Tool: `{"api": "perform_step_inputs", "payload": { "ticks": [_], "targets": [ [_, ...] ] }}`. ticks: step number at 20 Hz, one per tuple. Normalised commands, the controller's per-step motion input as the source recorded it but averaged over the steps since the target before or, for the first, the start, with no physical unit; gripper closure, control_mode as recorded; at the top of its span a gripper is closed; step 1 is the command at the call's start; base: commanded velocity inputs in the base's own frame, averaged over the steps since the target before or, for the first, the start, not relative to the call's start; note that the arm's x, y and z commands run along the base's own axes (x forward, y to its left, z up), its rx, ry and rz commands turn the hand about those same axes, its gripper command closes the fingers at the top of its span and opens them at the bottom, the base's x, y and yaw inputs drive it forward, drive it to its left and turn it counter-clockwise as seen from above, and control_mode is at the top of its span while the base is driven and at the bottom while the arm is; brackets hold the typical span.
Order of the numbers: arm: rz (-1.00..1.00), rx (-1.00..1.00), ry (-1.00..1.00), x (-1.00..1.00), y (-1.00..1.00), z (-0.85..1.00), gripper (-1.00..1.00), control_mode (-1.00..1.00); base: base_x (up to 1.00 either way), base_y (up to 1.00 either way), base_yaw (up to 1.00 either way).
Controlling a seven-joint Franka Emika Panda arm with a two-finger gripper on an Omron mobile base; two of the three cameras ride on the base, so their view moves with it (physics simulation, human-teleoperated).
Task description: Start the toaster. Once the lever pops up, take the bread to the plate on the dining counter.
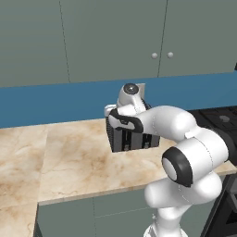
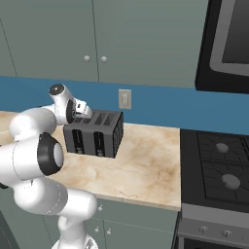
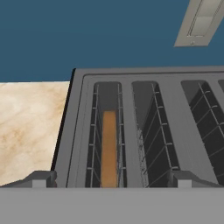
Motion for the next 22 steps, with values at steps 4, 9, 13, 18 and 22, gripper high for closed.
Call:
{"api": "perform_step_inputs", "payload": {
  "ticks": [4,9,13,18,22],
  "targets": [
    [0.0,0.0,0.0,0.0,0.0,0.0,-1.0,-1.0,0.0,0.0,0.0],
    [0.0,0.0,0.0,0.0,0.0,0.0,-1.0,-1.0,0.0,0.0,0.0],
    [0.0,0.0,0.0,0.0,0.0,0.0,-1.0,-1.0,0.0,0.0,0.0],
    [0.0,0.0,0.0,0.0,0.0,0.0,-1.0,-1.0,0.0,0.0,0.0],
    [0.0,0.0,0.0,0.0,0.0,0.0,-1.0,-1.0,0.0,0.0,0.0]
  ]
}}
